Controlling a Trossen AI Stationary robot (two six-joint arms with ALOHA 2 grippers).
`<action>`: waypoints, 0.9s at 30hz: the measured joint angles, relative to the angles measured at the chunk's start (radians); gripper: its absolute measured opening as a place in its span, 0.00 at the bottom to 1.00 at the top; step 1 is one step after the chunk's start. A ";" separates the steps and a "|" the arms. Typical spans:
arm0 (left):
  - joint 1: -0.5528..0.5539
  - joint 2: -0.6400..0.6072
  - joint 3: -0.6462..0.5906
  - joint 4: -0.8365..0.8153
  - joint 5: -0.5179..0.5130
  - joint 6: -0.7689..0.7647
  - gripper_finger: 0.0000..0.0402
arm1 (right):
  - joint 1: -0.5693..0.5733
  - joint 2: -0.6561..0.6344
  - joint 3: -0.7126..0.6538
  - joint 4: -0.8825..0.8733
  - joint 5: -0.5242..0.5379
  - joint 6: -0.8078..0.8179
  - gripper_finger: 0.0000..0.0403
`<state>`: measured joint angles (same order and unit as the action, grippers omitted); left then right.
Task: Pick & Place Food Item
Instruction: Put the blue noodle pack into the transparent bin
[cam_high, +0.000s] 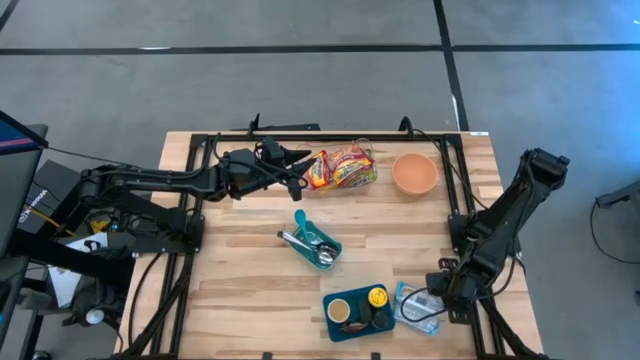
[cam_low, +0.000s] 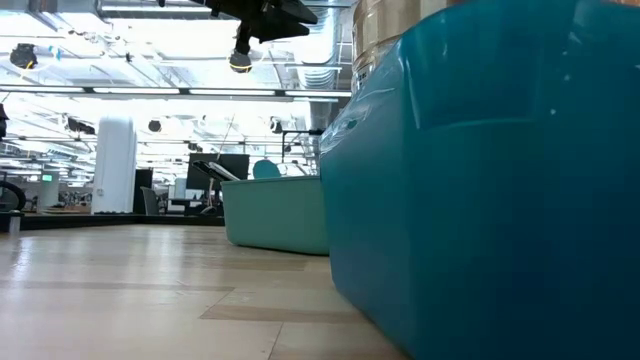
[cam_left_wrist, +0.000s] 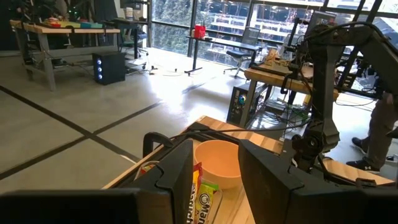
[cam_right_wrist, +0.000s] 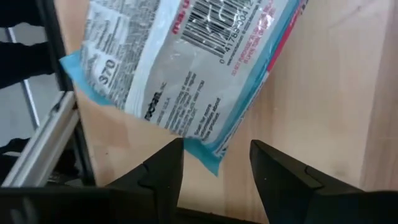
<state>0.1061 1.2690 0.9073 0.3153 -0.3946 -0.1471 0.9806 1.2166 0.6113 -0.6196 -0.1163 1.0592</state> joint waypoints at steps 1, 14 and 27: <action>0.000 0.000 0.000 0.000 0.000 0.000 0.30 | 0.000 0.010 0.000 0.000 0.002 0.004 0.44; 0.000 0.000 0.000 0.000 0.000 0.000 0.30 | 0.001 0.147 0.000 0.037 -0.020 0.007 0.42; 0.000 0.000 0.000 0.000 0.000 0.000 0.30 | 0.001 0.142 0.001 0.037 -0.025 0.007 0.29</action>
<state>0.1062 1.2690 0.9073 0.3153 -0.3946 -0.1471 0.9813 1.3590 0.6125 -0.5823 -0.1413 1.0661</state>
